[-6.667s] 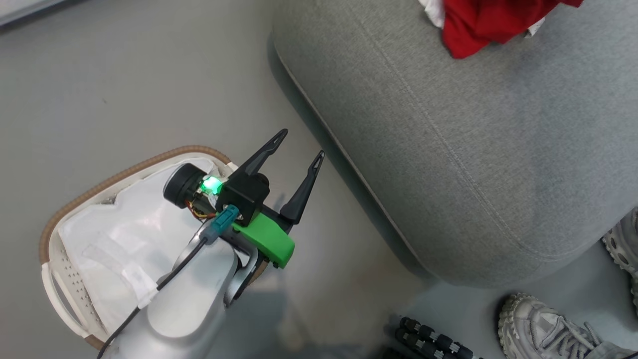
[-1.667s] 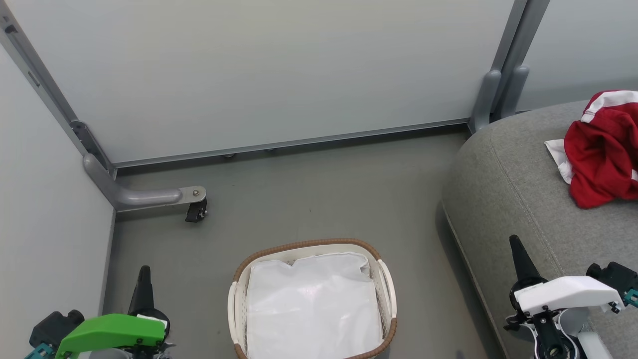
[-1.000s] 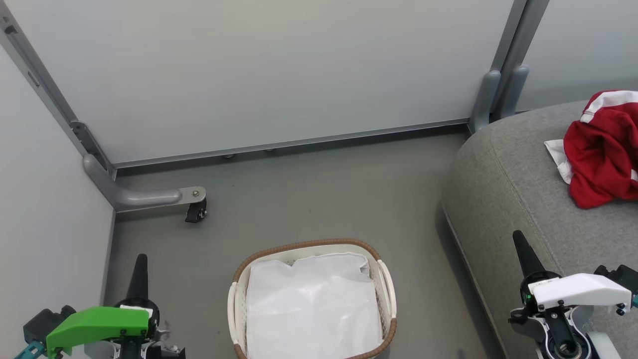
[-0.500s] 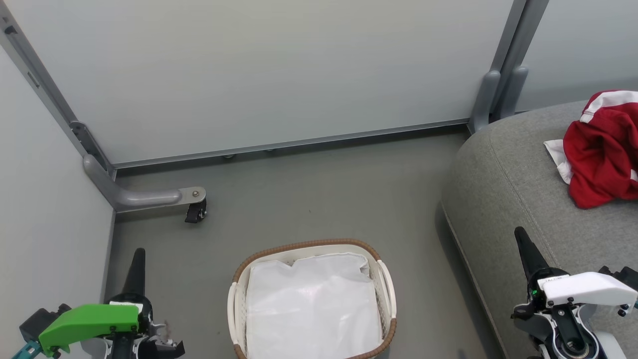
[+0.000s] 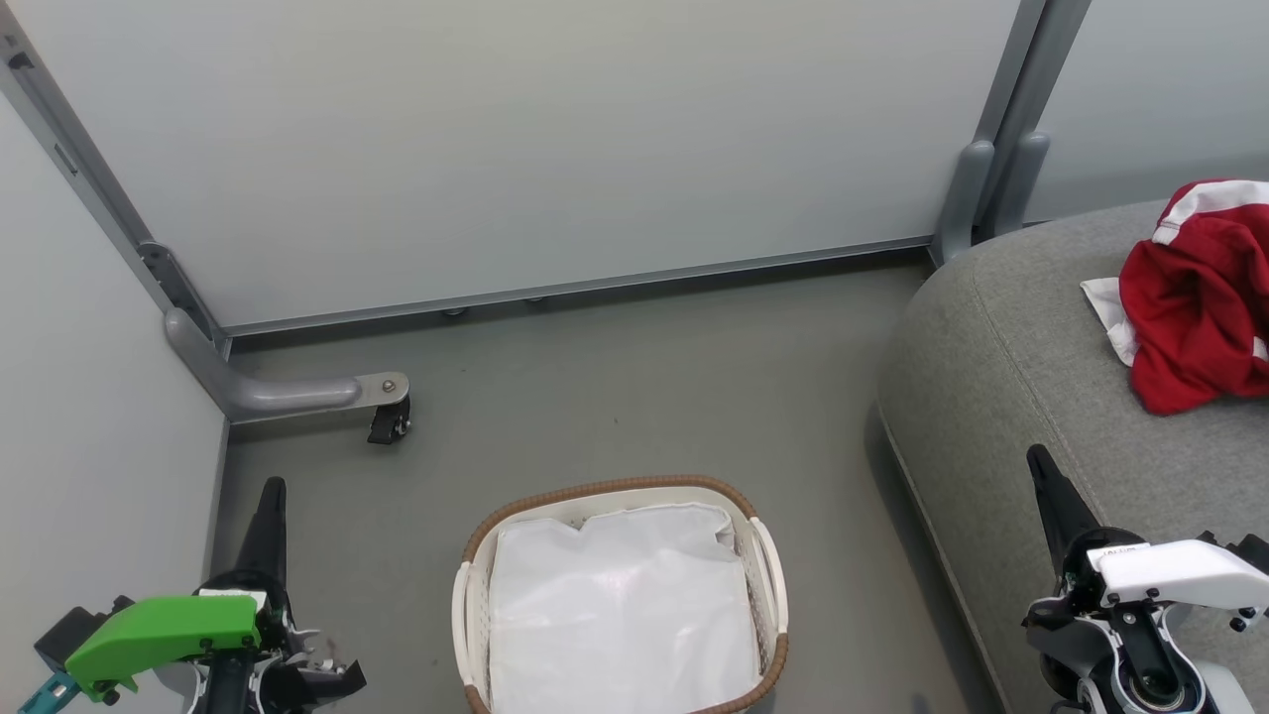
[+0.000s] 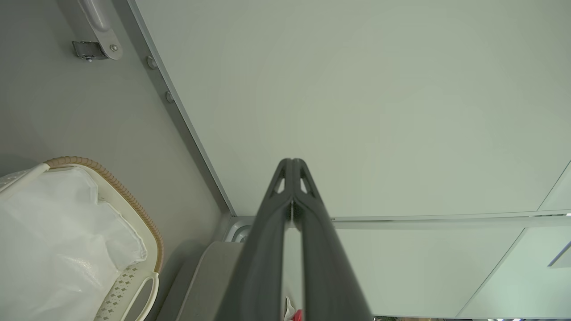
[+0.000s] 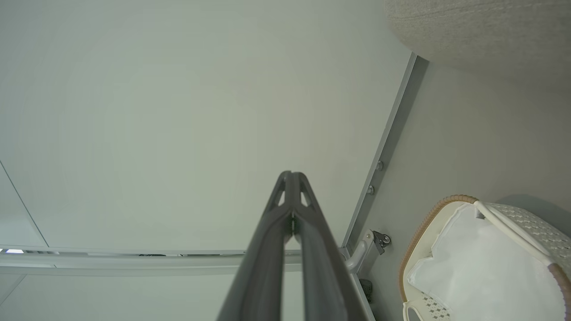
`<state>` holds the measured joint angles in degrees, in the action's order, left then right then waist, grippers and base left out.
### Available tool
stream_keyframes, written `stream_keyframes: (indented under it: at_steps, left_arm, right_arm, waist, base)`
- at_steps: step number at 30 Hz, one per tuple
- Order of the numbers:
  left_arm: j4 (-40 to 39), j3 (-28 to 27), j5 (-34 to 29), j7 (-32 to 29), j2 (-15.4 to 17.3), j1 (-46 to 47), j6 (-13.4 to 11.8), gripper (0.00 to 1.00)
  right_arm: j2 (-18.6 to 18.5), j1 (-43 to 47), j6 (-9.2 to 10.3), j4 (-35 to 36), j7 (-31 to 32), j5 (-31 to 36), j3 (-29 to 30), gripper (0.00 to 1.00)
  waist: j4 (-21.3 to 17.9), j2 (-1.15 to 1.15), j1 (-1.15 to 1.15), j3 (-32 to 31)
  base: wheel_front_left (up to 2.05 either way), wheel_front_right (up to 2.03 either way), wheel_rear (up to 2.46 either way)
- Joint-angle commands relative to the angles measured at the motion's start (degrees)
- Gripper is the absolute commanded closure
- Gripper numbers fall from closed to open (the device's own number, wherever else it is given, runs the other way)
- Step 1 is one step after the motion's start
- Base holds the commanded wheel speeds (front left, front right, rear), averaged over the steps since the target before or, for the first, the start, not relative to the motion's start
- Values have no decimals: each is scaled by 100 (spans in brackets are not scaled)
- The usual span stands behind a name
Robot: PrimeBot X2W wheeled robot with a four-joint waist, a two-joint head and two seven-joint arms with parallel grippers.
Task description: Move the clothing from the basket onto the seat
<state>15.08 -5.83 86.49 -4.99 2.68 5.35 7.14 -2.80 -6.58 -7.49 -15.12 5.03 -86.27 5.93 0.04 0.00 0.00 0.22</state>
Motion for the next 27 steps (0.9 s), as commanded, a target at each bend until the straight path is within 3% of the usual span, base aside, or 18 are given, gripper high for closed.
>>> stream_keyframes:
  at_steps: [1, 15, 27]
  left_arm:
    - [-50, -36, 119, -38, 34, 91, 46, 100]
    - [-123, -89, 624, -180, 36, 127, 53, 100]
    - [-113, -84, 600, -178, 36, 119, 53, 100]
  right_arm:
    - [-18, 43, -1, 54, 39, -120, 25, 100]
    - [-15, 66, 0, 134, 171, -645, 78, 100]
    - [-16, 66, 0, 128, 168, -621, 75, 100]
  waist:
    - [0, 0, 0, 0]
    - [-4, 0, 0, -5]
    - [-4, 0, 0, -5]
  base:
    - [0, 0, 0]
    - [0, 0, 0]
    - [0, 0, 0]
